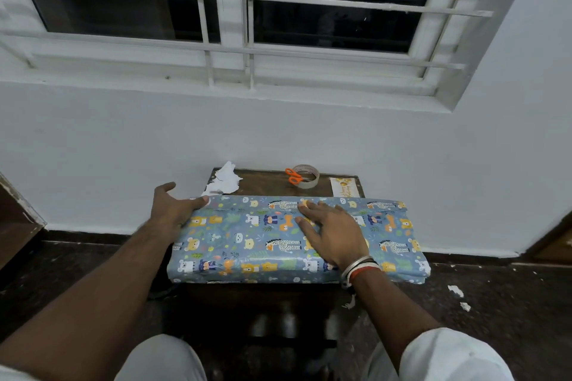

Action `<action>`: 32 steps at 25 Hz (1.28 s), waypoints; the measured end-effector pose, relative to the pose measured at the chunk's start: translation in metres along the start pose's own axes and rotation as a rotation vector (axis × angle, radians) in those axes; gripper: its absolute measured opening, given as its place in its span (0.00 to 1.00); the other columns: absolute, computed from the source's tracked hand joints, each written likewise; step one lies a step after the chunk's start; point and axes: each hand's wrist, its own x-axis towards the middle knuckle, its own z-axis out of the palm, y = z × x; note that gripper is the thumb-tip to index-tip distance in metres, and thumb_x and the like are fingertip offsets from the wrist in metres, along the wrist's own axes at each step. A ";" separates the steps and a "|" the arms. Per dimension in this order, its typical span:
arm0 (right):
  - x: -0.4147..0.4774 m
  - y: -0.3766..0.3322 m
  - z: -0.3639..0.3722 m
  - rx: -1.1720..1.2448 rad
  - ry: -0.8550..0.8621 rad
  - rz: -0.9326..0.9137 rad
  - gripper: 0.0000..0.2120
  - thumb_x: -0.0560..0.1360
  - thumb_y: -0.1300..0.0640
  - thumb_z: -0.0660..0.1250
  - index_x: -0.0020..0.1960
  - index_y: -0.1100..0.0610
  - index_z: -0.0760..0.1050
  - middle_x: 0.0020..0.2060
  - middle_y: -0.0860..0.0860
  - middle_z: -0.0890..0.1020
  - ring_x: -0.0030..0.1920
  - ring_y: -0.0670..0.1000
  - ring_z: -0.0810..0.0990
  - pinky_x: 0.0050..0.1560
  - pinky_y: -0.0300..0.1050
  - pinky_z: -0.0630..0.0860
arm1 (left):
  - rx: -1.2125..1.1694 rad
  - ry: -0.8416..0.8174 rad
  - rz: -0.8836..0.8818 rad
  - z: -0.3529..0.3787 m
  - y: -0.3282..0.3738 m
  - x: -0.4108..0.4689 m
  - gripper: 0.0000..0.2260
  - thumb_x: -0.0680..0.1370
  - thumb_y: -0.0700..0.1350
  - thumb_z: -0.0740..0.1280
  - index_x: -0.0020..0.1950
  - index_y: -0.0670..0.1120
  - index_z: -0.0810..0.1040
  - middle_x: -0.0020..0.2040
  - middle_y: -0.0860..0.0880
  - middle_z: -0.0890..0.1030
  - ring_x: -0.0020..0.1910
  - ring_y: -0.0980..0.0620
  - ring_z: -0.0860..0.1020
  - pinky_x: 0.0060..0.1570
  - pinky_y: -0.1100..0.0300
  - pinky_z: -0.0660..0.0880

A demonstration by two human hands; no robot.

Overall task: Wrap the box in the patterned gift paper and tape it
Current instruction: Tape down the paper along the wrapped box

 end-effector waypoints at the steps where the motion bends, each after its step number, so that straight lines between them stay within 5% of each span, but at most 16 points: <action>1: 0.000 -0.001 0.000 -0.003 -0.001 0.001 0.23 0.83 0.37 0.57 0.75 0.43 0.72 0.74 0.45 0.73 0.77 0.48 0.68 0.80 0.52 0.59 | 0.080 0.034 0.003 0.001 -0.001 -0.001 0.38 0.69 0.42 0.82 0.73 0.52 0.66 0.67 0.39 0.75 0.55 0.39 0.80 0.59 0.41 0.78; 3: 0.000 -0.002 -0.001 -0.010 -0.002 0.000 0.23 0.83 0.37 0.57 0.75 0.43 0.72 0.74 0.45 0.73 0.77 0.48 0.68 0.79 0.51 0.58 | 0.474 0.170 0.131 0.011 0.001 -0.015 0.25 0.74 0.48 0.76 0.68 0.55 0.71 0.67 0.41 0.72 0.55 0.38 0.78 0.65 0.42 0.71; 5: 0.000 -0.002 -0.001 -0.008 -0.003 -0.002 0.23 0.83 0.37 0.57 0.75 0.43 0.72 0.74 0.45 0.73 0.77 0.48 0.68 0.79 0.51 0.58 | 0.778 0.252 0.574 0.030 0.001 -0.036 0.15 0.75 0.53 0.73 0.61 0.57 0.77 0.65 0.45 0.73 0.59 0.40 0.77 0.64 0.44 0.67; 8: 0.000 -0.002 -0.003 0.000 -0.005 -0.003 0.23 0.83 0.37 0.57 0.74 0.43 0.73 0.74 0.45 0.73 0.77 0.48 0.68 0.79 0.51 0.59 | 0.761 -0.204 0.994 0.067 0.003 -0.063 0.08 0.79 0.52 0.69 0.57 0.55 0.83 0.59 0.53 0.81 0.57 0.51 0.79 0.59 0.51 0.74; 10: -0.001 -0.002 -0.002 0.011 0.007 0.002 0.22 0.83 0.38 0.58 0.74 0.43 0.73 0.73 0.45 0.75 0.76 0.49 0.69 0.78 0.50 0.61 | 0.839 -0.434 0.998 0.090 0.000 -0.077 0.09 0.82 0.51 0.65 0.59 0.54 0.82 0.56 0.54 0.83 0.54 0.52 0.80 0.55 0.52 0.77; 15: -0.005 -0.004 -0.004 0.009 0.055 0.032 0.19 0.83 0.40 0.58 0.72 0.41 0.73 0.67 0.46 0.80 0.71 0.51 0.74 0.74 0.49 0.66 | 1.034 -0.268 1.048 0.117 0.028 -0.073 0.08 0.82 0.52 0.62 0.52 0.54 0.81 0.42 0.52 0.84 0.46 0.47 0.80 0.42 0.56 0.73; 19: -0.007 -0.005 -0.004 0.030 0.087 0.025 0.18 0.83 0.41 0.60 0.70 0.42 0.75 0.67 0.45 0.80 0.70 0.50 0.74 0.73 0.49 0.67 | 0.945 -0.423 0.982 0.156 0.050 -0.045 0.08 0.79 0.53 0.69 0.57 0.56 0.82 0.53 0.54 0.82 0.53 0.50 0.79 0.52 0.53 0.77; 25: 0.001 0.009 0.008 0.042 0.096 -0.008 0.20 0.82 0.39 0.58 0.72 0.42 0.74 0.70 0.41 0.77 0.73 0.47 0.73 0.77 0.49 0.61 | 1.358 -0.424 0.922 0.237 0.048 0.010 0.20 0.76 0.56 0.72 0.68 0.59 0.77 0.77 0.50 0.62 0.74 0.41 0.62 0.66 0.38 0.69; 32: 0.002 0.010 0.011 0.067 0.138 -0.021 0.19 0.82 0.41 0.61 0.69 0.43 0.77 0.68 0.42 0.79 0.72 0.48 0.75 0.76 0.51 0.64 | 1.348 -0.410 0.849 0.276 0.029 0.040 0.16 0.77 0.51 0.72 0.61 0.45 0.83 0.60 0.43 0.79 0.57 0.42 0.79 0.58 0.48 0.78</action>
